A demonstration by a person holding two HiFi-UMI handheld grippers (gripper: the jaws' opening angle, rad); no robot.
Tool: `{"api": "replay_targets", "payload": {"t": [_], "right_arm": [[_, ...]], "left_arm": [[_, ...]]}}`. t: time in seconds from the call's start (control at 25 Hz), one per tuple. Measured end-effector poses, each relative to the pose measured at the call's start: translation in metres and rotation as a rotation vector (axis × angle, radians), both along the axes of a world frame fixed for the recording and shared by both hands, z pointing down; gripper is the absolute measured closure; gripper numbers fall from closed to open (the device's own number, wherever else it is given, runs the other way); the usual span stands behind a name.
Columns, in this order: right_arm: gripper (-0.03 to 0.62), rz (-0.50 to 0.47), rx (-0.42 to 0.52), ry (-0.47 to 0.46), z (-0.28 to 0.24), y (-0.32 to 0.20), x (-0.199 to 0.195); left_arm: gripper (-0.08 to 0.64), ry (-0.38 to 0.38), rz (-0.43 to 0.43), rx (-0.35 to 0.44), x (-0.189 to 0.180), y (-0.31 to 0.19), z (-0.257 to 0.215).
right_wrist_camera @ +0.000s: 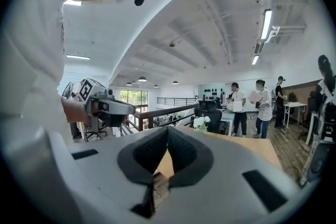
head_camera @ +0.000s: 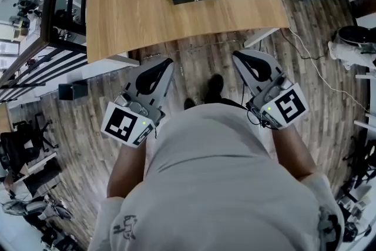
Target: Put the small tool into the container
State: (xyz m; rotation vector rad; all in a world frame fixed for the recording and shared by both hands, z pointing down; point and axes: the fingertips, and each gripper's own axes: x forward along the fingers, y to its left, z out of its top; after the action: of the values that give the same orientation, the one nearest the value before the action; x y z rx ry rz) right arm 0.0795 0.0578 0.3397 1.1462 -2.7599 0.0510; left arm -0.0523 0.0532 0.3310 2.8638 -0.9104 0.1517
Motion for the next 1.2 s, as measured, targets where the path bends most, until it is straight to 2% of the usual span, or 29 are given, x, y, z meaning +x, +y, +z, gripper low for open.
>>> {"api": "replay_targets", "payload": {"t": [0.36, 0.68, 1.2], "right_arm": [[0.586, 0.024, -0.003, 0.011, 0.007, 0.053, -0.032], [0.586, 0.033, 0.012, 0.013, 0.008, 0.084, -0.051], [0.586, 0.029, 0.020, 0.010, 0.001, 0.088, -0.063]], "left_arm": [[0.555, 0.009, 0.018, 0.015, -0.034, 0.050, 0.001], [0.555, 0.022, 0.021, 0.016, -0.052, 0.073, 0.004], [0.555, 0.030, 0.039, 0.016, -0.057, 0.080, 0.003]]}}
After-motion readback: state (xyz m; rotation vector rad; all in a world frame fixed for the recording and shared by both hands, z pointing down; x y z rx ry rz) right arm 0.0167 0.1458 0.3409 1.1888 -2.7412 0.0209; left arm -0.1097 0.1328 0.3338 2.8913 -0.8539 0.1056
